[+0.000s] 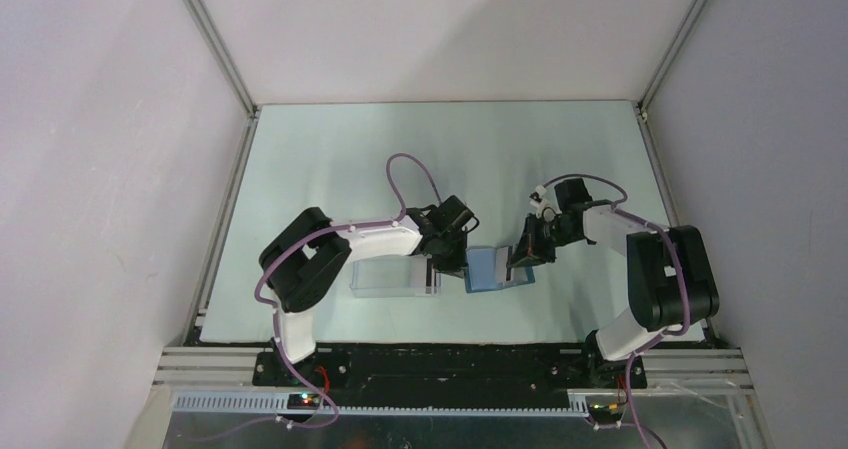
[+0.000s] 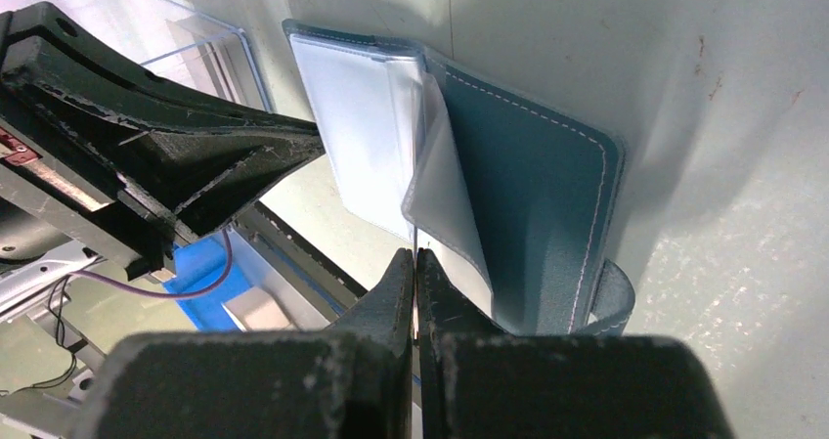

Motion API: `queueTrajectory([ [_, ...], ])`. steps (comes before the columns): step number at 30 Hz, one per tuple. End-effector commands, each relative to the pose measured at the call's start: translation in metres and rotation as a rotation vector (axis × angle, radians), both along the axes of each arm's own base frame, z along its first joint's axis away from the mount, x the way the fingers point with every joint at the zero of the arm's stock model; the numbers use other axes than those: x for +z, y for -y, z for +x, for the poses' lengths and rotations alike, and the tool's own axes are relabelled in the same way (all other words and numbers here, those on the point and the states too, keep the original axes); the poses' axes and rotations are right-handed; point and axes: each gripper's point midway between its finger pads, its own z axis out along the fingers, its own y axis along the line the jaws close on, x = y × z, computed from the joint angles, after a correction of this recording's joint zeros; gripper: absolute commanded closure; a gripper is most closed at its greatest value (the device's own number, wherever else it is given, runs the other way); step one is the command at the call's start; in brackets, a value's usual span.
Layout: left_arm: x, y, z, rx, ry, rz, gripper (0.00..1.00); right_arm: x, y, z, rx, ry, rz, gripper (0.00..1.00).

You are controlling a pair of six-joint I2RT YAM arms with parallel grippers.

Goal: Put the credit cards into the card holder
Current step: Insert the credit card into the card holder.

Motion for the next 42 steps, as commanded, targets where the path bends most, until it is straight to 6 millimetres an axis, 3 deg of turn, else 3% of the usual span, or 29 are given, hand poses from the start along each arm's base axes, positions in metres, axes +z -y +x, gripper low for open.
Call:
queueTrajectory([
  [1,-0.011,0.0,0.006,-0.027,0.019,0.032,1.0,0.001,-0.004,0.002,0.028,0.004,-0.023,1.0],
  [9,-0.013,0.0,0.005,-0.034,0.016,0.033,1.0,-0.009,-0.005,-0.004,0.037,-0.031,-0.054,1.0],
  [26,-0.017,0.002,0.005,-0.053,0.004,0.04,1.0,-0.017,-0.009,0.003,0.077,-0.067,-0.078,1.0],
  [39,-0.02,0.001,0.004,-0.057,0.0,0.048,1.0,-0.033,-0.009,-0.01,0.129,-0.154,-0.178,0.94],
  [42,-0.02,0.001,0.004,-0.058,0.001,0.05,1.0,-0.036,-0.011,-0.01,0.143,-0.16,-0.197,0.86],
])
